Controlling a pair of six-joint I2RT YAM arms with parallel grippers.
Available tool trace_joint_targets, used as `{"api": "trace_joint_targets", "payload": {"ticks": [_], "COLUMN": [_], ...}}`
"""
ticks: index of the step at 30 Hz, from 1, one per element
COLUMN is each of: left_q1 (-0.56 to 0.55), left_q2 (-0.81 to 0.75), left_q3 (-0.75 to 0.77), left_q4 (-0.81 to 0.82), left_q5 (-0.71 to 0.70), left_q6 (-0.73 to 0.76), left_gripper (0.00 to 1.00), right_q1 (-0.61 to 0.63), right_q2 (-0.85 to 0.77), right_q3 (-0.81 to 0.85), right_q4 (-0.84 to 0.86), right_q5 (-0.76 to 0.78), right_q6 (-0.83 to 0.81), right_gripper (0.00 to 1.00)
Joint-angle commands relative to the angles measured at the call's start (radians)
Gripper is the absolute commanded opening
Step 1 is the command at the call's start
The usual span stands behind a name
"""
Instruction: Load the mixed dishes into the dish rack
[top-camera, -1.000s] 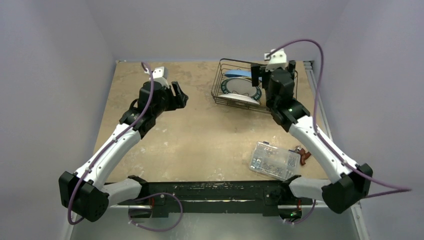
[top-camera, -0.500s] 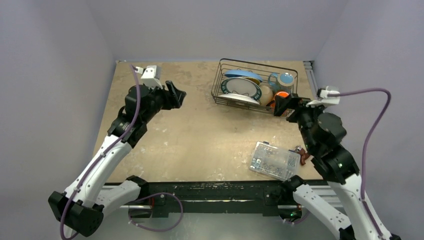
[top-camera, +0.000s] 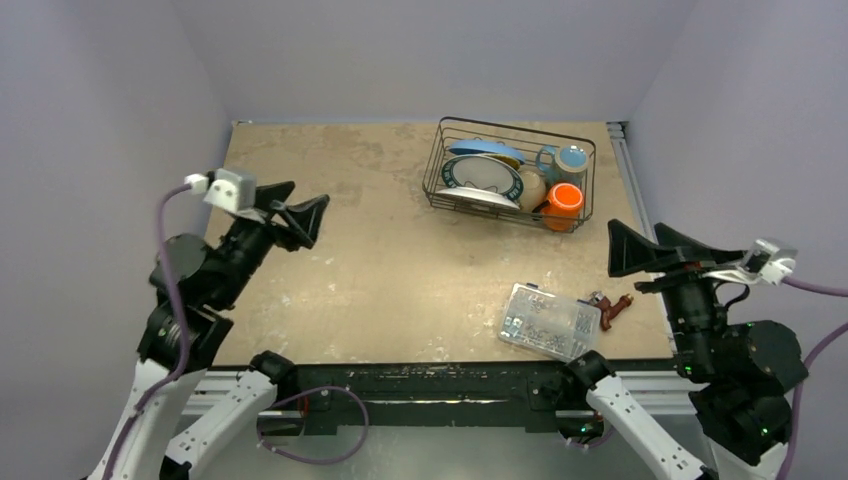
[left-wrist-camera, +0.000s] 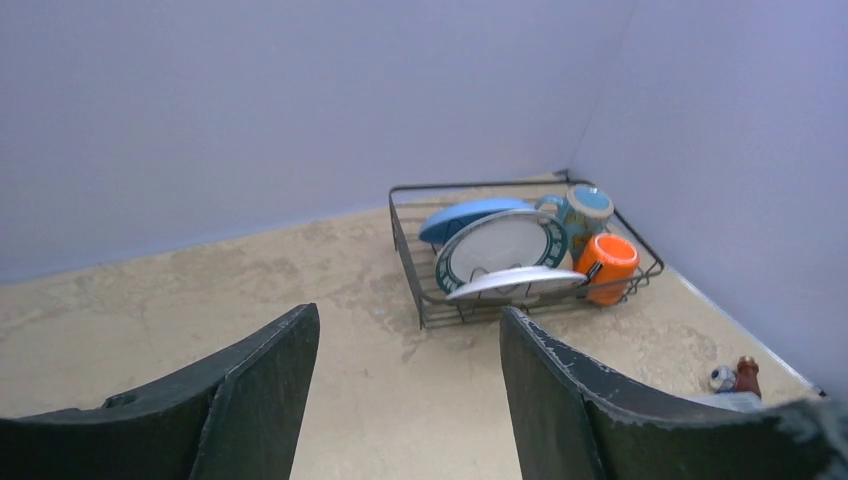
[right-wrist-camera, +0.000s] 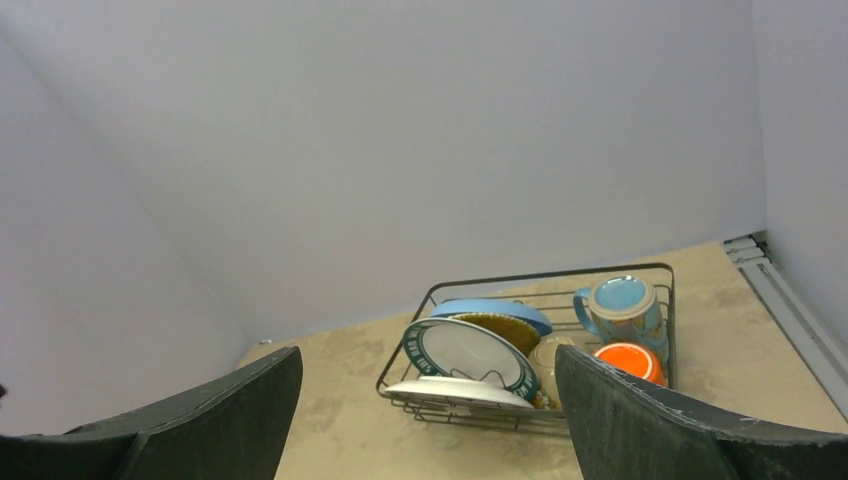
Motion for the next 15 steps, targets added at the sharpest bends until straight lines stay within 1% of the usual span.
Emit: {"api": "trace_joint_targets", "payload": {"ticks": [1,9,15], "left_q1": [-0.003,-0.002,-0.003], "left_q2": [-0.117,-0.235,-0.303], "left_q3": [0.153,0.234,0.244], "left_q4": [-0.140,-0.303,-0.365], "left_q5": [-0.078,-0.111,-0.146], "left_q6": [0.026,0.006,0.005], "left_gripper": [0.66,0.66,0.67], "right_q1": [0.001,0.002,0.002], "right_q2": [-0.046,-0.060,-0.053], "right_q3": [0.040,0.109,0.129], "right_q4": [-0.034,-0.064,-0.076], "right_q5": [0.034,0.017,-0.016], "right_q6": [0.017,0.042,0.073], "right_gripper": [0.99,0.99,0.99]}}
